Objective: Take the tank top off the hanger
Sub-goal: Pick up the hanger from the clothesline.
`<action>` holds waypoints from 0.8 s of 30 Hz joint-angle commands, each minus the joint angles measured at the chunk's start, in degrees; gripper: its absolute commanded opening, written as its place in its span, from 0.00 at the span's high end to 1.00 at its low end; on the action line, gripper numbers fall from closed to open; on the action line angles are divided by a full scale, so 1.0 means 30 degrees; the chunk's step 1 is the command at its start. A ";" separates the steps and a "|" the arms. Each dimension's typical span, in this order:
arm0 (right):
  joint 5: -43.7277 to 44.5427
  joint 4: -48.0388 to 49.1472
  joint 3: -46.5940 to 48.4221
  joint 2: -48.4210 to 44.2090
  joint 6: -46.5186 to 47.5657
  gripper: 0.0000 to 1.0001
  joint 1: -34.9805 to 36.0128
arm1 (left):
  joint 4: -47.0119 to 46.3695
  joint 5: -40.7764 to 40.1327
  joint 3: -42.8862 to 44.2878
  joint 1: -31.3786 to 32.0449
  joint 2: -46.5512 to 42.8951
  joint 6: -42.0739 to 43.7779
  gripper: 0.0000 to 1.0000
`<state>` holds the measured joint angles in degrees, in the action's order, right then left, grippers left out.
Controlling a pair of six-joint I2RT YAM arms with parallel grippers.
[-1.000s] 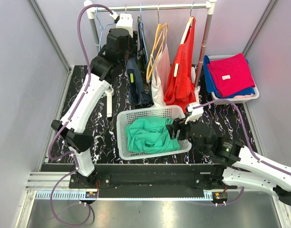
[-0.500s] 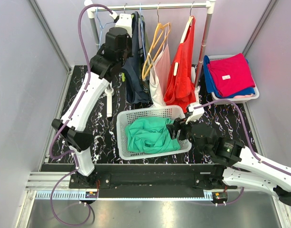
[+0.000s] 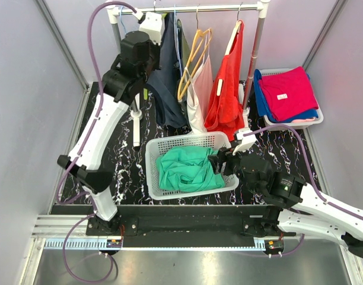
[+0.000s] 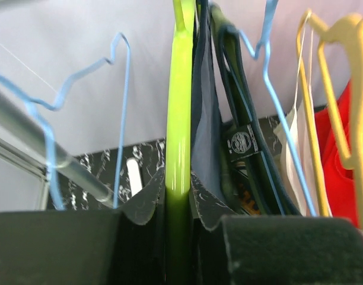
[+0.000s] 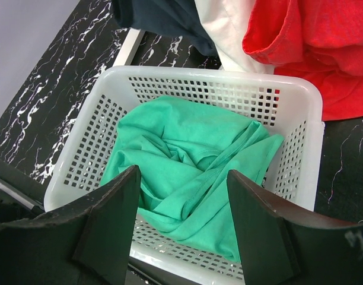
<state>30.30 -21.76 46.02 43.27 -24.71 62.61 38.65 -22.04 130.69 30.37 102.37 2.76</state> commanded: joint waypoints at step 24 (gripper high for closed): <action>-0.0170 0.0309 0.0920 -0.0388 -0.0230 0.31 -0.0010 | -0.4740 -0.2965 -0.7440 0.2767 -0.8078 0.3034 1.00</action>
<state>30.26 -22.20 46.17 42.17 -25.67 62.61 35.94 -28.27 110.06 38.48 80.73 11.77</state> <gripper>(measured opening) 0.689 0.159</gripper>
